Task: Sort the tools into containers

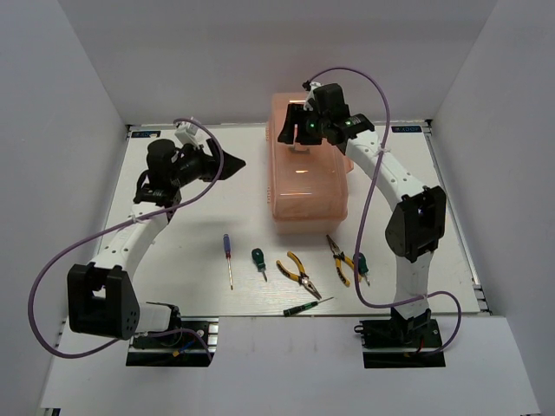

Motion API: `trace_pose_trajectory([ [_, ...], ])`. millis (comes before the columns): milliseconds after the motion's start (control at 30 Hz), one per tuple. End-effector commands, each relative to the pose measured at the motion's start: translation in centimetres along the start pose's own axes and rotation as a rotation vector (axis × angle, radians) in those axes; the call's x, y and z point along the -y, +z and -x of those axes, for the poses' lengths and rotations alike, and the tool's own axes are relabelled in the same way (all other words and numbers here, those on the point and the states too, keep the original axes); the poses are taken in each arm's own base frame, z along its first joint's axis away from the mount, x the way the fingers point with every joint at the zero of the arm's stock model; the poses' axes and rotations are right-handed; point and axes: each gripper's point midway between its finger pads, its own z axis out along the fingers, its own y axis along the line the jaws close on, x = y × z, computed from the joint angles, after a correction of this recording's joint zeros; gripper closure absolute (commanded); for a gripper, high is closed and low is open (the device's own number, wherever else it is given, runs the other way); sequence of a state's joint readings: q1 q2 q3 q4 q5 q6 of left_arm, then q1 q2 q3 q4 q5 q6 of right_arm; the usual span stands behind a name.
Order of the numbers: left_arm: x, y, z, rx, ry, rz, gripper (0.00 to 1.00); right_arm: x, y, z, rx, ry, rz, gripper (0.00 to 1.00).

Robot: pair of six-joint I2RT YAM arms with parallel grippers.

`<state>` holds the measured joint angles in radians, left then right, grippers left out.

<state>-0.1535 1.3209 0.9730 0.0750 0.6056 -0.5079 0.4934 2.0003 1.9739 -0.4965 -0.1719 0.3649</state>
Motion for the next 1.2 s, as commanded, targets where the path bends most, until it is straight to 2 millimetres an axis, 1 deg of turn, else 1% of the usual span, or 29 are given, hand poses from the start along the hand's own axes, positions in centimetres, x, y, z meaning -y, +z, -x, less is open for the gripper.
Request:
trace_pose_trajectory([
  [0, 3.6, -0.4, 4.1, 0.111, 0.09, -0.111, 0.14, 1.0, 1.0, -2.1, -0.062, 0.075, -0.046, 0.32],
  [33, 4.2, -0.3, 4.9, 0.128, 0.101, -0.134, 0.14, -0.3, 0.8, -2.6, -0.091, 0.111, 0.031, 0.32],
  [67, 4.9, -0.3, 5.7, 0.141, 0.121, -0.159, 0.14, -0.5, 0.8, -2.5, -0.089, 0.12, 0.049, 0.34],
  [100, 4.7, 0.3, 5.8, 0.135, 0.102, -0.168, 0.14, -0.9, 0.7, -2.0, -0.073, 0.123, 0.072, 0.34],
  [167, 5.9, 0.9, 6.9, 0.157, 0.098, -0.215, 0.14, -2.2, 0.3, -1.9, -0.087, 0.146, 0.148, 0.34],
  [200, 6.0, 1.2, 7.1, 0.155, 0.091, -0.23, 0.14, -2.7, 0.1, -1.2, -0.065, 0.148, 0.178, 0.34],
  [233, 5.4, 2.0, 6.9, 0.14, 0.076, -0.235, 0.14, -3.5, -0.1, -1.2, -0.077, 0.169, 0.22, 0.35],
  [267, 6.1, 2.5, 7.5, 0.146, 0.079, -0.253, 0.14, -3.6, -0.4, -1.0, -0.078, 0.175, 0.242, 0.35],
  [300, 6.0, 2.9, 7.8, 0.148, 0.071, -0.256, 0.14, -4.1, -0.5, -0.5, -0.063, 0.171, 0.269, 0.35],
  [333, 5.6, 3.8, 7.4, 0.132, 0.061, -0.257, 0.14, -4.2, -0.6, -0.4, -0.064, 0.181, 0.285, 0.35],
  [367, 5.7, 4.1, 7.9, 0.134, 0.063, -0.258, 0.14, -4.8, -1.0, -0.1, -0.061, 0.181, 0.318, 0.36],
  [433, 5.8, 4.9, 8.4, 0.133, 0.06, -0.256, 0.14, -4.7, -1.1, 0.2, -0.056, 0.193, 0.335, 0.36],
  [467, 4.8, 5.9, 7.8, 0.109, 0.039, -0.241, 0.14, -5.3, -1.6, 0.4, -0.056, 0.189, 0.37, 0.36],
  [533, 5.0, 6.8, 8.1, 0.1, 0.029, -0.248, 0.14, -5.6, -1.9, 0.9, -0.044, 0.195, 0.397, 0.38],
  [567, 4.1, 7.7, 7.7, 0.086, 0.017, -0.239, 0.14, -5.9, -2.3, 1.0, -0.047, 0.19, 0.421, 0.38],
  [600, 4.4, 8.2, 7.6, 0.075, 0.013, -0.244, 0.14, -5.9, -2.3, 1.2, -0.042, 0.187, 0.429, 0.38],
  [700, 3.9, 9.7, 7.2, 0.051, -0.006, -0.252, 0.14, -6.2, -2.8, 1.3, -0.044, 0.192, 0.461, 0.39],
  [767, 4.1, 10.6, 7.2, 0.044, -0.013, -0.261, 0.14, -5.9, -3.0, 1.3, -0.045, 0.195, 0.463, 0.39],
  [800, 4.3, 10.8, 7.6, 0.041, -0.009, -0.27, 0.14, -6.0, -3.1, 1.1, -0.05, 0.197, 0.471, 0.39],
  [833, 4.1, 11.8, 6.6, 0.009, -0.023, -0.276, 0.14, -6.0, -3.2, 1.3, -0.045, 0.198, 0.473, 0.39],
  [867, 4.5, 12.1, 7.3, 0.01, -0.016, -0.288, 0.14, -6.0, -3.2, 1.4, -0.042, 0.196, 0.478, 0.39],
  [933, 4.8, 13.1, 6.7, -0.019, -0.03, -0.291, 0.14, -5.7, -3.3, 1.6, -0.036, 0.2, 0.475, 0.39],
  [967, 3.9, 13.8, 6.1, -0.037, -0.046, -0.278, 0.14, -5.8, -3.4, 1.7, -0.035, 0.201, 0.48, 0.39],
  [1000, 4.7, 14.1, 6.2, -0.045, -0.04, -0.297, 0.14, -5.8, -3.5, 1.7, -0.036, 0.2, 0.483, 0.39],
  [1033, 4.3, 14.4, 5.8, -0.064, -0.056, -0.284, 0.14, -5.6, -3.5, 1.9, -0.031, 0.204, 0.481, 0.39],
  [1067, 4.7, 14.8, 5.6, -0.076, -0.06, -0.289, 0.14, -5.5, -3.5, 1.9, -0.031, 0.207, 0.486, 0.4],
  [1100, 4.0, 15.1, 4.9, -0.096, -0.076, -0.275, 0.14, -5.5, -3.5, 2.0, -0.031, 0.212, 0.488, 0.4],
  [1133, 4.4, 15.2, 4.5, -0.114, -0.086, -0.274, 0.14, -5.6, -3.7, 2.1, -0.027, 0.21, 0.495, 0.4],
  [1167, 4.0, 15.4, 4.0, -0.13, -0.099, -0.263, 0.14, -5.6, -3.7, 2.2, -0.024, 0.215, 0.5, 0.4],
])
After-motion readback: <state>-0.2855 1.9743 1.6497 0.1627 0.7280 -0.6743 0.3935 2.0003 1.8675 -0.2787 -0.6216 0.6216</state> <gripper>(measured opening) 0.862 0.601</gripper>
